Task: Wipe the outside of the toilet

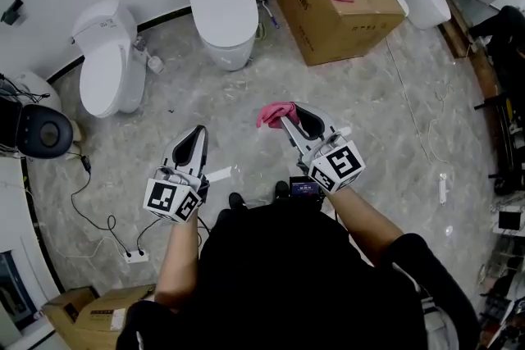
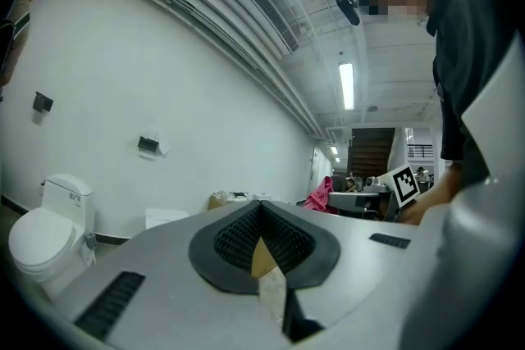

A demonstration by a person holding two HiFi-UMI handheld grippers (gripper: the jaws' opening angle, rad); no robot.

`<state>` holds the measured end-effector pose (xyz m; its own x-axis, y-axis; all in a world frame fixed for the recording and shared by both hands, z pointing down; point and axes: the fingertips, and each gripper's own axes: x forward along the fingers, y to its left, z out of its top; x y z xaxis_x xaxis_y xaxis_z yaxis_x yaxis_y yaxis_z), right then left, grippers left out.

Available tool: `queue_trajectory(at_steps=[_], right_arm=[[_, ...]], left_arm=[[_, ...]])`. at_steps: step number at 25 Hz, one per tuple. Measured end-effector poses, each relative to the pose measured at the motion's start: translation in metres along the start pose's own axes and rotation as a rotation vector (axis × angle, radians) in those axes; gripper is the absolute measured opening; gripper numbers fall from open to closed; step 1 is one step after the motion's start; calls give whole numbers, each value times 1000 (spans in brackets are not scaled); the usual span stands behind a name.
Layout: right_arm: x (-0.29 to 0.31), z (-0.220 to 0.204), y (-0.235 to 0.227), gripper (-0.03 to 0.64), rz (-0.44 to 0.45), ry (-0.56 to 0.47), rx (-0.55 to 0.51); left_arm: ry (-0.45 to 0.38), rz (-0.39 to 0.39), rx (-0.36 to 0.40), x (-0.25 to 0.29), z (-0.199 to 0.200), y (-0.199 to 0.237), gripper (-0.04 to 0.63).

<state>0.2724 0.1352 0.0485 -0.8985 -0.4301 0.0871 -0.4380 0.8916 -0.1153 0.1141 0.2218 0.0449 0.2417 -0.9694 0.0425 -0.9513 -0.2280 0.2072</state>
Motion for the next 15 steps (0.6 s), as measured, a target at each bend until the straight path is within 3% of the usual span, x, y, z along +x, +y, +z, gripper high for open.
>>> queue_trajectory(at_steps=[15], right_arm=[[-35, -3, -45, 117, -55, -34, 56]], left_arm=[[29, -58, 31, 44, 0, -44, 14]])
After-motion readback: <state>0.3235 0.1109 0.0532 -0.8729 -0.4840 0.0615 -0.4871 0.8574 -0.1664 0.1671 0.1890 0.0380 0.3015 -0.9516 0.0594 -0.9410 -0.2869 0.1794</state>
